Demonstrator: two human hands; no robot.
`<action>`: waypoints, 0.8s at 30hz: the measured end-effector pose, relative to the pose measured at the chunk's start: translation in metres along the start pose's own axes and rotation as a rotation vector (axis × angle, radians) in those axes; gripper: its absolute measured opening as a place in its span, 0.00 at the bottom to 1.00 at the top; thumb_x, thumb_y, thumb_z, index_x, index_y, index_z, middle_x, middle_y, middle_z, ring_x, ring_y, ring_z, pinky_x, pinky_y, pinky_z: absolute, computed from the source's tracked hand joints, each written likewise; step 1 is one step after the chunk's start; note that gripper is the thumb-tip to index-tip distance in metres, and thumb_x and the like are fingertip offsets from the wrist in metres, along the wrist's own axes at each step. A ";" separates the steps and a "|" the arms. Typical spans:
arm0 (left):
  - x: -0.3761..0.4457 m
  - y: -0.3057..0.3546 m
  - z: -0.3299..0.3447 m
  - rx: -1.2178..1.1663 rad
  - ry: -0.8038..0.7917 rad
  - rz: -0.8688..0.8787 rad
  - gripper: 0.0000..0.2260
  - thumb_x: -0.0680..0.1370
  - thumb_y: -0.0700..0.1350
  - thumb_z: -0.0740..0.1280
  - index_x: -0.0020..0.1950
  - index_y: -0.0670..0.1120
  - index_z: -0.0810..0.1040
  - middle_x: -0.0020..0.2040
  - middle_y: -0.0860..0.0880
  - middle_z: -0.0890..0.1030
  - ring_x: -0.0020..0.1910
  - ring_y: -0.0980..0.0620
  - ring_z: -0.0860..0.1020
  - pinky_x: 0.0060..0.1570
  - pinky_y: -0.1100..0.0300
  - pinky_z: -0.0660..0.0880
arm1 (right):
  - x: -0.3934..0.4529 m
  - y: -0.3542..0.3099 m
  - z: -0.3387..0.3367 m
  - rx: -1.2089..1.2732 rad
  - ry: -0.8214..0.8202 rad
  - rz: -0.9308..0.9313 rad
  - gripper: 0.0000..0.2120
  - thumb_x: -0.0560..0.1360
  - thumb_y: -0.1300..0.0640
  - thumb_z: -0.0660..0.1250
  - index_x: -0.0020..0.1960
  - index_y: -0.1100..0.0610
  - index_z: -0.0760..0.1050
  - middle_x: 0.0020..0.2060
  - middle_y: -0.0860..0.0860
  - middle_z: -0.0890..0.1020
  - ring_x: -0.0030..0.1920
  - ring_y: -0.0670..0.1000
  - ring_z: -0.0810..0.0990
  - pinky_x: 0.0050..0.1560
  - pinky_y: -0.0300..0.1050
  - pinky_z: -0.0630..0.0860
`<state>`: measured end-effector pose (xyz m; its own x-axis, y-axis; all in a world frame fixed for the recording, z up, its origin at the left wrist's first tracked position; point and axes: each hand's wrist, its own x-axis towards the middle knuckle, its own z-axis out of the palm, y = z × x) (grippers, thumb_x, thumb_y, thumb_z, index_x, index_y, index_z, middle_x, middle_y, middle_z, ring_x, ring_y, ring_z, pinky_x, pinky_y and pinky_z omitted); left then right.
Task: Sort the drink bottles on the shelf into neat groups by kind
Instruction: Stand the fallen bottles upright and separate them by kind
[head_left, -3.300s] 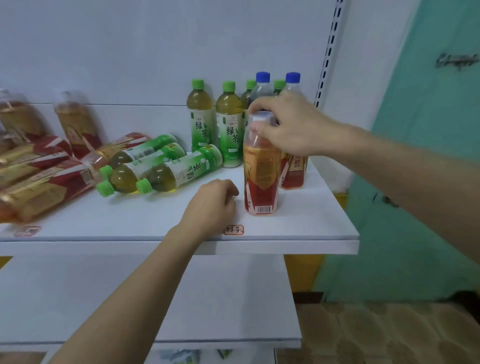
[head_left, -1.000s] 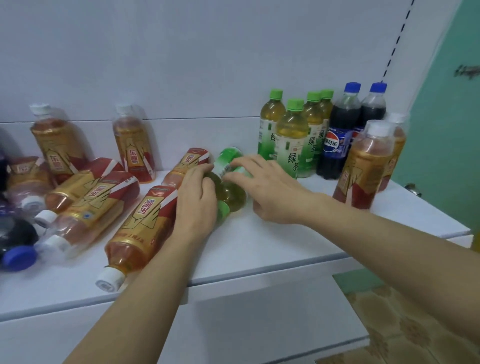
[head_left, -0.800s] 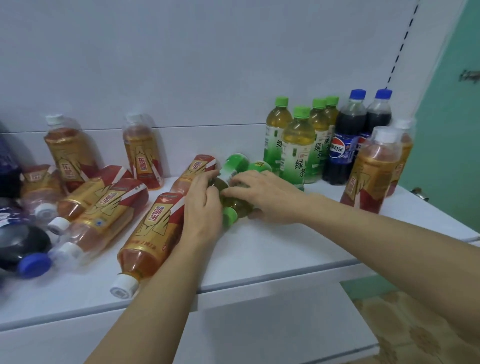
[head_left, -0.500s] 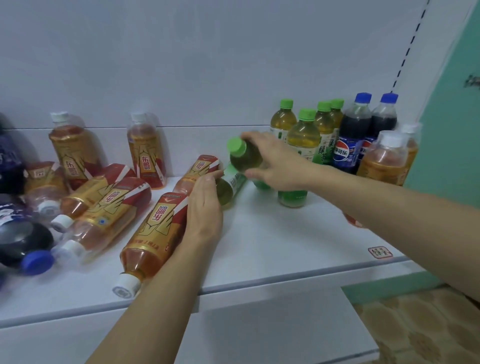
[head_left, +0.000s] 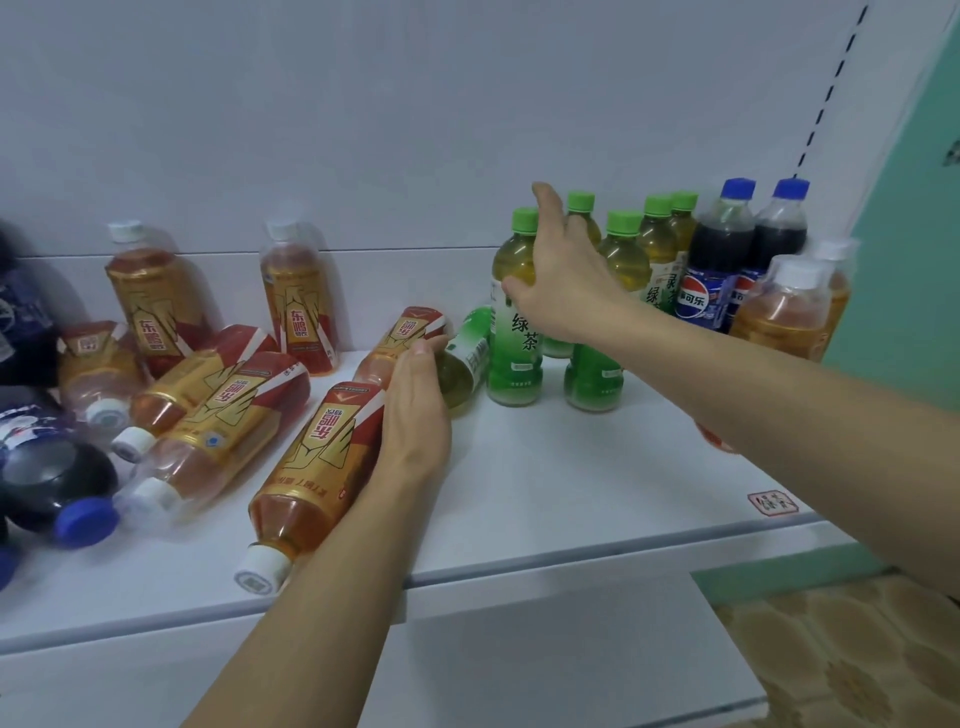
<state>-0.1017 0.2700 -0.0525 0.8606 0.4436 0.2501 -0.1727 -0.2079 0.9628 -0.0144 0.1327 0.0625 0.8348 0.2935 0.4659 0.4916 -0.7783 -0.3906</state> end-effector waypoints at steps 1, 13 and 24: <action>-0.001 0.002 0.000 -0.002 -0.001 -0.014 0.29 0.80 0.65 0.45 0.69 0.56 0.77 0.69 0.52 0.75 0.69 0.52 0.71 0.75 0.48 0.63 | -0.003 -0.002 -0.003 -0.086 0.057 -0.072 0.42 0.78 0.54 0.70 0.81 0.49 0.46 0.72 0.61 0.64 0.62 0.59 0.75 0.52 0.49 0.75; 0.011 0.075 -0.074 0.960 0.002 0.210 0.20 0.77 0.48 0.57 0.64 0.45 0.81 0.63 0.44 0.81 0.61 0.42 0.78 0.62 0.46 0.77 | -0.030 -0.014 0.058 -0.719 -0.274 -0.782 0.35 0.72 0.61 0.69 0.75 0.47 0.60 0.69 0.55 0.69 0.70 0.59 0.67 0.61 0.57 0.69; 0.018 0.040 -0.087 1.081 -0.093 0.067 0.14 0.79 0.49 0.59 0.56 0.47 0.81 0.54 0.43 0.83 0.52 0.41 0.79 0.53 0.46 0.78 | -0.003 -0.035 0.054 -0.488 -0.206 -0.773 0.15 0.74 0.63 0.66 0.59 0.51 0.73 0.52 0.54 0.78 0.52 0.60 0.78 0.35 0.48 0.63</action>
<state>-0.1348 0.3452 -0.0006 0.9059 0.3444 0.2465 0.2531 -0.9069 0.3368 -0.0210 0.1892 0.0324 0.3706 0.8827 0.2889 0.8089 -0.4596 0.3667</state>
